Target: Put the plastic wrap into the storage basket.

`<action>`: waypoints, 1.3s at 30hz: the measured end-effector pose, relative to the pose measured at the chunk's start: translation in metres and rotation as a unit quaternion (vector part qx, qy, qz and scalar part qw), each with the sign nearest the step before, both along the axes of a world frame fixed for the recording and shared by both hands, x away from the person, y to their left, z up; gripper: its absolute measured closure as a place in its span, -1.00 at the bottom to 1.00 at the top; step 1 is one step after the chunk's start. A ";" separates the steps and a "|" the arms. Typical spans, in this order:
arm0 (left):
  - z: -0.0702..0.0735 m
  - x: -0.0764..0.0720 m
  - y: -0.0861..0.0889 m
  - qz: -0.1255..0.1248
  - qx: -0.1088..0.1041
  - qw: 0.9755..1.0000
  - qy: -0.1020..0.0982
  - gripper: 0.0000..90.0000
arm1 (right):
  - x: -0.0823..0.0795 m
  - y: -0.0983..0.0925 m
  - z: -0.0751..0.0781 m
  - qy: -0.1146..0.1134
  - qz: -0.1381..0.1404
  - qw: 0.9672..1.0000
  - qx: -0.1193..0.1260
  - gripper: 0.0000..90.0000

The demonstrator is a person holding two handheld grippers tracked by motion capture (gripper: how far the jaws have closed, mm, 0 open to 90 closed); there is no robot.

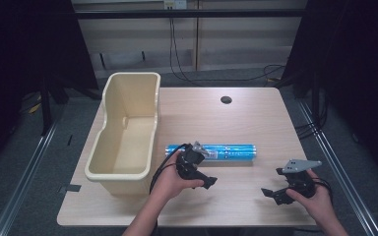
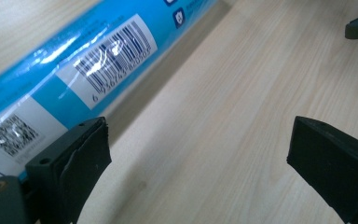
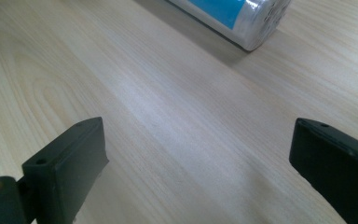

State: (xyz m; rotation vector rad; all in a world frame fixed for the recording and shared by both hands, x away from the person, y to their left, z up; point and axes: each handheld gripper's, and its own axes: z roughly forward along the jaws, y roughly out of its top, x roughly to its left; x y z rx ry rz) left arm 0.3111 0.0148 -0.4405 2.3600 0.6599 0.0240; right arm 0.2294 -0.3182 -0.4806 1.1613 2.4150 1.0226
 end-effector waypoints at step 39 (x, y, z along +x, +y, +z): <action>-0.014 0.073 -0.043 -0.003 0.060 0.998 0.004 -0.92 | 0.000 -0.001 0.002 0.002 0.007 1.000 0.018 -0.91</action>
